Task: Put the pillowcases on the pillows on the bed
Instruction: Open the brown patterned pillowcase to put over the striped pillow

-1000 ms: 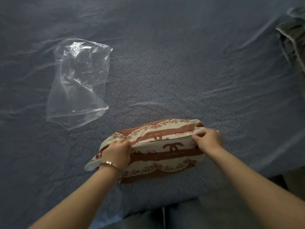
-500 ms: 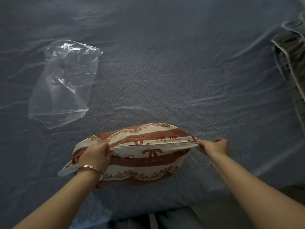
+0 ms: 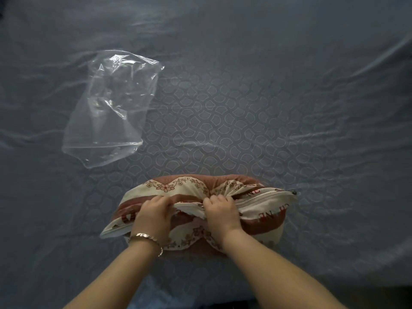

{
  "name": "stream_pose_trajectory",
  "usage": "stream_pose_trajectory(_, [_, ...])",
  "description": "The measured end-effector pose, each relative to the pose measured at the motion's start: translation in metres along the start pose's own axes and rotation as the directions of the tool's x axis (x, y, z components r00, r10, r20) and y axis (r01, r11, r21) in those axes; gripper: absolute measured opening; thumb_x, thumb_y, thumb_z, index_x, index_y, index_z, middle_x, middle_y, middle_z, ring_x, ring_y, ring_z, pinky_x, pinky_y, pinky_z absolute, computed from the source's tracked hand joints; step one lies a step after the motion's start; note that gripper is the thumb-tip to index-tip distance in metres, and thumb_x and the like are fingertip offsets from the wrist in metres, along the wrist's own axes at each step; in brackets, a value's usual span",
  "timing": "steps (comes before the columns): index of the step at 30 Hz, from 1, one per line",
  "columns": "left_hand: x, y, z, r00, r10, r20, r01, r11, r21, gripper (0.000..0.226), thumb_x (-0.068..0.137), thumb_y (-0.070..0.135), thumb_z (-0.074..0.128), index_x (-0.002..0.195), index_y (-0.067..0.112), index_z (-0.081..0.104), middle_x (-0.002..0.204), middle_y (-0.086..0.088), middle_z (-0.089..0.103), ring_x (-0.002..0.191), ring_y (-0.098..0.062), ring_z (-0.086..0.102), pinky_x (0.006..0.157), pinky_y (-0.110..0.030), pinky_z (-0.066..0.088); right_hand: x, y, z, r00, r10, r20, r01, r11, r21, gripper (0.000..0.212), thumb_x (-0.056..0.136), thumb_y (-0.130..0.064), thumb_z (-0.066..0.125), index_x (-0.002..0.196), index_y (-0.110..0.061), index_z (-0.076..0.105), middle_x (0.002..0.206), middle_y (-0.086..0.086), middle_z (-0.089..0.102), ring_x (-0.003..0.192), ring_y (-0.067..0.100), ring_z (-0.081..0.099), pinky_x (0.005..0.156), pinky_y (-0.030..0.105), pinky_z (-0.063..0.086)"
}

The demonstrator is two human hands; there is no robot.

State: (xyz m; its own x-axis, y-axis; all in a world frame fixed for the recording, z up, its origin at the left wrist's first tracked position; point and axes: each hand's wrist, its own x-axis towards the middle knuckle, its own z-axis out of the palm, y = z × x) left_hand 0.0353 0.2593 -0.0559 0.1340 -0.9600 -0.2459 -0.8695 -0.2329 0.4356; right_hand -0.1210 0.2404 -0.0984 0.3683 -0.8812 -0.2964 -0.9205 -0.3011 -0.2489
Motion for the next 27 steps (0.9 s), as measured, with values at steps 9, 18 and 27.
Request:
stream_pose_trajectory(9, [-0.019,0.086,-0.030,0.992,0.046,-0.118,-0.066,0.982,-0.176,0.049,0.082,0.006,0.060,0.129,0.015,0.047,0.139,-0.009,0.036,0.130,-0.026,0.031,0.109,-0.030,0.023,-0.065,0.044,-0.110,0.963,0.267,-0.026,-0.233,0.878,0.419,0.047,0.091,-0.057,0.040,0.099,-0.015,0.059,0.097,0.009,0.067,0.090,0.031,0.061,0.070,0.036,0.043])
stream_pose_trajectory(18, [-0.053,0.260,0.004,0.812,-0.196,0.549,0.492,0.735,-0.466,0.081,0.066,0.067,0.063,0.114,0.003,0.055,0.103,-0.013,0.062,0.097,-0.026,0.059,0.091,-0.040,0.047,-0.215,0.180,-0.254,0.751,0.632,-0.189,-0.174,0.467,0.867,0.026,0.087,-0.040,0.057,0.077,-0.018,0.068,0.077,-0.004,0.069,0.079,0.014,0.065,0.074,0.023,0.053])
stream_pose_trajectory(27, [-0.100,0.571,0.069,0.617,0.174,0.768,0.674,0.387,-0.629,0.093,0.040,0.080,0.058,0.109,0.018,0.063,0.110,-0.013,0.067,0.103,-0.030,0.062,0.090,-0.043,0.049,-0.350,0.383,-0.349,0.695,0.674,-0.249,0.065,0.286,0.956,0.027,0.082,-0.042,0.056,0.089,-0.019,0.069,0.085,-0.007,0.071,0.087,0.006,0.066,0.079,0.018,0.051])
